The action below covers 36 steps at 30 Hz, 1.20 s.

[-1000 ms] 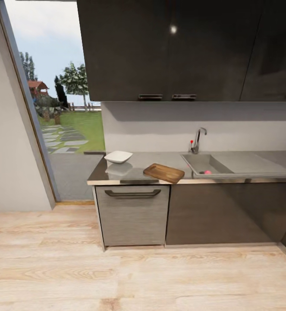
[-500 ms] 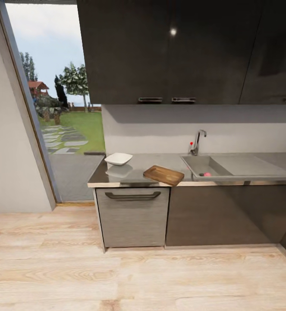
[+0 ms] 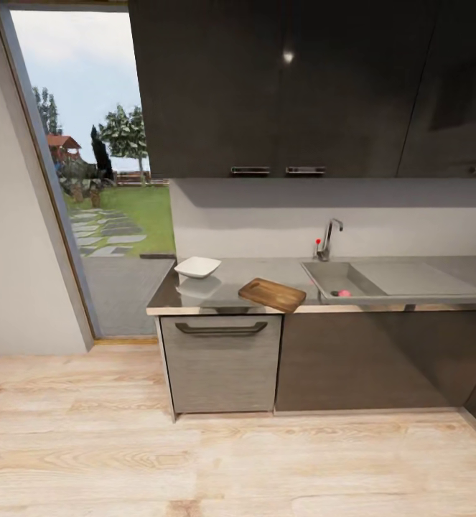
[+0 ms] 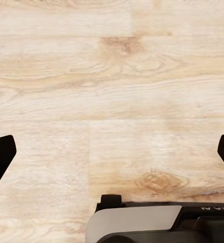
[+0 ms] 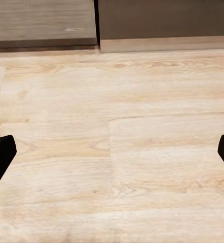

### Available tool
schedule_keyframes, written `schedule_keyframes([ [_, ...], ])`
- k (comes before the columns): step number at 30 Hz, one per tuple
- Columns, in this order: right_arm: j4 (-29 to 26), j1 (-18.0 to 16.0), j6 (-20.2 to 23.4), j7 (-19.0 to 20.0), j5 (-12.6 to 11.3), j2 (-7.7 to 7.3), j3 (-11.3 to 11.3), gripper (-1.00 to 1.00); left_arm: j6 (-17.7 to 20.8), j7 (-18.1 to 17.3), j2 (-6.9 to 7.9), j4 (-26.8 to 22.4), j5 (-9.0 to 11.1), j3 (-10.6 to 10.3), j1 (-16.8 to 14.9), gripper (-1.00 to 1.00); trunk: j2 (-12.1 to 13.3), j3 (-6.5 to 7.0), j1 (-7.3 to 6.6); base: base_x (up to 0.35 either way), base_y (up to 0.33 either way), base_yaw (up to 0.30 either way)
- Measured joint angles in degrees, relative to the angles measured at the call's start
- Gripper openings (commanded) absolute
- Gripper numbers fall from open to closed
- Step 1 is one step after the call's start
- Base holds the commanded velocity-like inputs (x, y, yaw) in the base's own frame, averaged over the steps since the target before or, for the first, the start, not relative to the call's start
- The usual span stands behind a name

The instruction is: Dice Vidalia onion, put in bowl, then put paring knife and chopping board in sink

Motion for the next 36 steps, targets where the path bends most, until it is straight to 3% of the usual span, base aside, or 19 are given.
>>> schedule_keyframes([
  [36,0.00,0.00,0.00,0.01,0.03,0.00,0.03,1.00,0.00,0.03,0.00,-0.01,0.00,0.00,0.00,1.00,14.45,6.48,-7.91,0.000,0.000,0.000],
])
